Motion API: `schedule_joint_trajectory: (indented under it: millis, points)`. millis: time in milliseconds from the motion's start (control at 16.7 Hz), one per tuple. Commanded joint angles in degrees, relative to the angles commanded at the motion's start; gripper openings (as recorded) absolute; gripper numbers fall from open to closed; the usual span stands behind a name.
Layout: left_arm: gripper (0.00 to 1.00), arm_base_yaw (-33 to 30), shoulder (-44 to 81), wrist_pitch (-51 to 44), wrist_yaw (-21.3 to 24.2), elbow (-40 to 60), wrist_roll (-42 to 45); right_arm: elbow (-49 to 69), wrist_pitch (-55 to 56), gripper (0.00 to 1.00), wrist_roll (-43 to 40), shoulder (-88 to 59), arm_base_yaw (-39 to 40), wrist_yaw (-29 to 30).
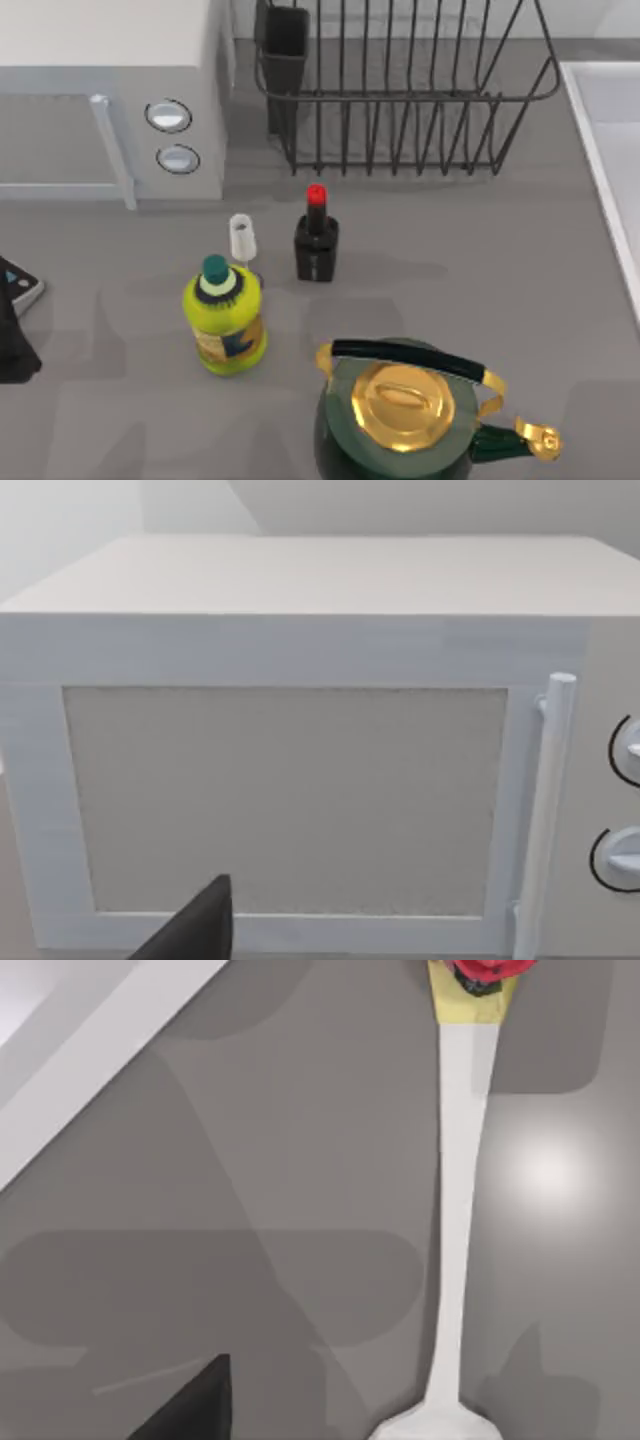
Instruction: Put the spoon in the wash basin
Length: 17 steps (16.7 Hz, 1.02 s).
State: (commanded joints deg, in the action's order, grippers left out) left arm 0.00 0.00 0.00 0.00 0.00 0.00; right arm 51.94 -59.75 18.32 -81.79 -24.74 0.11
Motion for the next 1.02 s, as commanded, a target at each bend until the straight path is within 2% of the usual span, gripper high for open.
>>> schedule_joint_trajectory:
  millis: [180, 600, 960, 1020]
  points:
    - [1.00, 0.0, 0.0, 0.0, 0.0, 0.0, 0.0, -2.4, 3.9, 1.00, 0.2, -1.9, -0.1, 0.0]
    - [1.00, 0.0, 0.0, 0.0, 0.0, 0.0, 0.0, -12.5, 24.0, 1.00, 0.4, -11.2, -0.1, 0.0]
    - [1.00, 0.0, 0.0, 0.0, 0.0, 0.0, 0.0, -13.8, 26.4, 1.00, 0.4, -12.6, -0.1, 0.0]
    - [1.00, 0.0, 0.0, 0.0, 0.0, 0.0, 0.0, -13.8, 26.4, 0.92, 0.4, -12.6, -0.1, 0.0]
